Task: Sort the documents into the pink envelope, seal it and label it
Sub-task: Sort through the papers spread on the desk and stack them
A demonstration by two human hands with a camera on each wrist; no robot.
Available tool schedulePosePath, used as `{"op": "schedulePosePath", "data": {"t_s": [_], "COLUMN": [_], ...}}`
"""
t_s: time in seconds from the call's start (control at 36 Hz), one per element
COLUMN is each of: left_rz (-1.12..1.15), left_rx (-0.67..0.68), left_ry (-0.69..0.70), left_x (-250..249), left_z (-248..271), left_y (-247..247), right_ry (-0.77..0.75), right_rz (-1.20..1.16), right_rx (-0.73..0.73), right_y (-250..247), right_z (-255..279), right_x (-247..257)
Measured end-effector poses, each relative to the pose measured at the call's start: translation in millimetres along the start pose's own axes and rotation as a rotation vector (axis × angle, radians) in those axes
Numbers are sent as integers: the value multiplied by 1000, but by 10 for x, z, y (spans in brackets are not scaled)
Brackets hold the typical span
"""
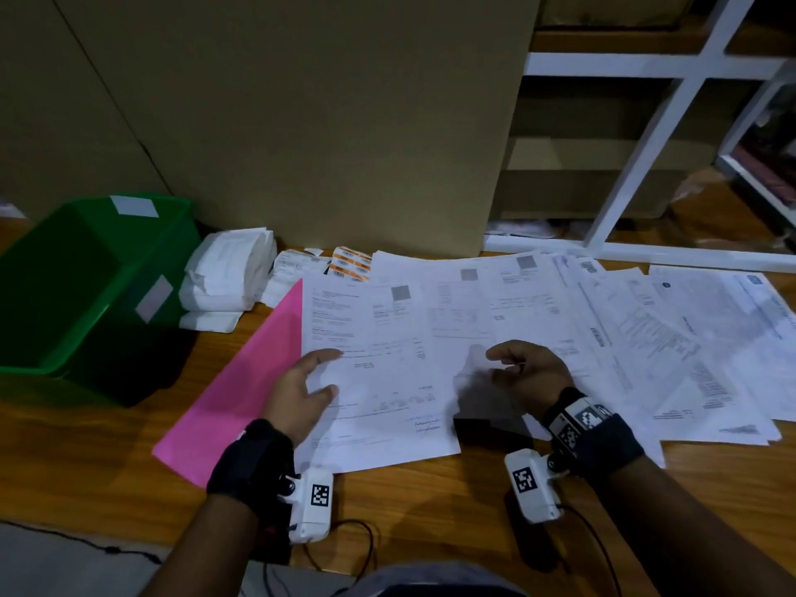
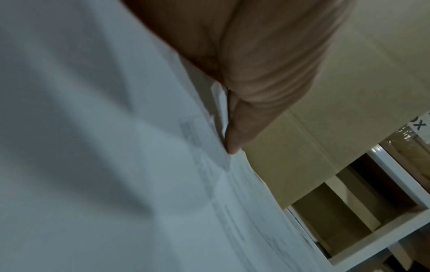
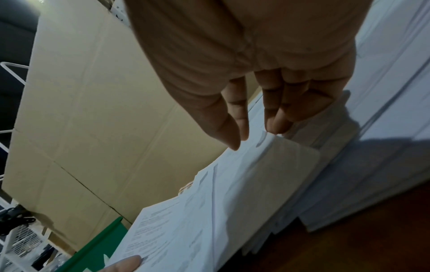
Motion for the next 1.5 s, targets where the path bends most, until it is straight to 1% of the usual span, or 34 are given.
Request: {"op": "schedulePosePath", "data": {"t_s": [0.11, 0.22, 0.36, 0.44, 0.53, 0.67, 0.75, 0.81, 0.89, 0.94, 1.06, 1.17, 1.25, 1.31, 1.39, 1.5], "left_rz": [6, -21, -28, -33, -7, 42, 65, 76, 51, 9, 17, 37, 59, 82, 82, 73], "left_rx": [9, 9, 14, 10, -13, -37, -36, -54, -80, -55, -34, -47, -38, -36, -55, -87], "left_ry": [-7, -4, -18, -20, -15, -28, -33, -39, -51, -53, -58, -51, -54, -57, -27, -11], "left_x": [-15, -30, -39, -26, -31, -19, 6, 32, 62, 51, -10, -61, -73, -96, -142, -135], "left_z": [-4, -3, 10, 14, 13, 39, 44, 45, 52, 58, 62, 83, 94, 97, 103, 134], "left_y": [11, -4, -18, -25, -41, -1, 11, -23, -80, -64, 9, 74, 126, 162, 210, 217], "right_ry": [-13, -71, -61, -63, -105, -92, -66, -63, -100, -128, -88, -160, -137, -133, -156, -94], "right_rz": [-18, -13, 50, 91, 53, -106, -223, -294, -377, -386, -468, -444, -541, -522, -450, -429], "right_rx": [35, 31, 97, 93, 13, -207, -282, -300, -255, -217, -135, -132, -29, 35, 78, 144], "right_y": [27, 32, 100, 65, -149, -755, -1017, -1097, -1072, -1004, -840, -796, -652, -508, -313, -98], "right_z": [-36, -64, -56, -51, -63, -103, -92, -80, -14, 27, 77, 135, 173, 200, 257, 305], "right_x": [-24, 54, 94, 82, 102, -66, -134, -161, -159, -162, -188, -121, -75, -61, -44, -52]}}
Point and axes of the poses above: each hand's wrist, its own z-axis away from the middle knuckle, its own y-axis out of the palm, x = y × z, the point moved 5 cm from there along -z, towards the middle knuckle, and after that the axes turned 2 degrees about -x, right-handed, at the moved point
